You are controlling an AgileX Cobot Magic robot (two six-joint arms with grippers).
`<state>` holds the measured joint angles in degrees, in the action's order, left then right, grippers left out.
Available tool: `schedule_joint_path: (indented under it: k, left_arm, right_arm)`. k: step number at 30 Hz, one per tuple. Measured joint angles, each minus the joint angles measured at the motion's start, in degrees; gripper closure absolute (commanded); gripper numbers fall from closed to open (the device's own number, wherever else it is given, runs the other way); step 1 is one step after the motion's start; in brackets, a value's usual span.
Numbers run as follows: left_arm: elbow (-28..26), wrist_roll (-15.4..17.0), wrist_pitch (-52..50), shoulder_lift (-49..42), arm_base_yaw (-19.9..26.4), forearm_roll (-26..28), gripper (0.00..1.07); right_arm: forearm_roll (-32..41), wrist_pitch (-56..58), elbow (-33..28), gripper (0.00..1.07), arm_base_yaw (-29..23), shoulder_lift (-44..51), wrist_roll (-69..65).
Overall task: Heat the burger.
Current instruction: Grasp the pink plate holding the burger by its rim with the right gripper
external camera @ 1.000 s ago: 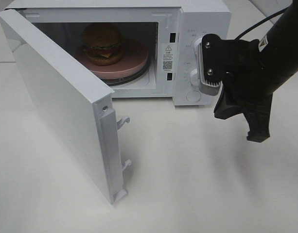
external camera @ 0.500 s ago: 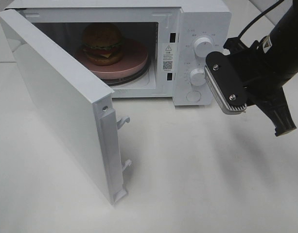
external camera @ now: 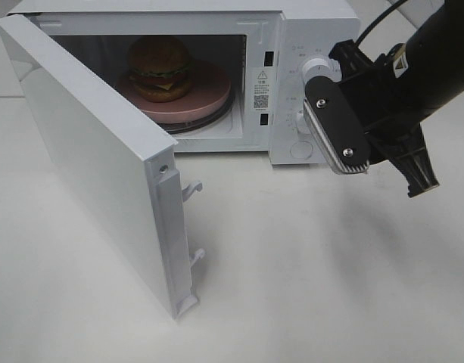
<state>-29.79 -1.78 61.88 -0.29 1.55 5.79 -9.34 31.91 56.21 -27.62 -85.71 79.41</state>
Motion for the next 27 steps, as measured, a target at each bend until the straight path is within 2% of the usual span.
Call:
schedule_joint_path:
  k: [1,2,4,5,6,14,27]
  left_arm:
    - [0.0,0.0,0.0,0.0,0.0,0.0,0.08]
    - [0.0,0.0,0.0,0.0,0.0,0.0,0.08]
    - [0.0,0.0,0.0,0.0,0.0,0.0,0.08]
    - [0.0,0.0,0.0,0.0,0.0,0.0,0.08]
    - [0.0,0.0,0.0,0.0,0.0,0.0,0.08]
    - [0.0,0.0,0.0,0.0,0.0,0.0,0.08]
    - [0.0,0.0,0.0,0.0,0.0,0.0,0.08]
  right_arm:
    - [-0.1,-2.0,0.0,0.35,-0.8,0.0,-1.3]
    - [-0.1,-2.0,0.0,0.35,-0.8,0.0,-1.3]
    - [-0.2,-3.8,0.1,0.18,-1.1,-0.2,-5.0]
    - [-0.2,-3.8,0.1,0.18,-1.1,-0.2,-5.0]
    - [-0.4,-4.5,0.5,0.12,-1.3,-0.9,-7.6]
    - [-1.0,-6.7,6.1,0.12,-4.4,-6.5,-10.7]
    - [-1.0,-10.7,12.9,0.14,-6.4,-14.2,-10.7]
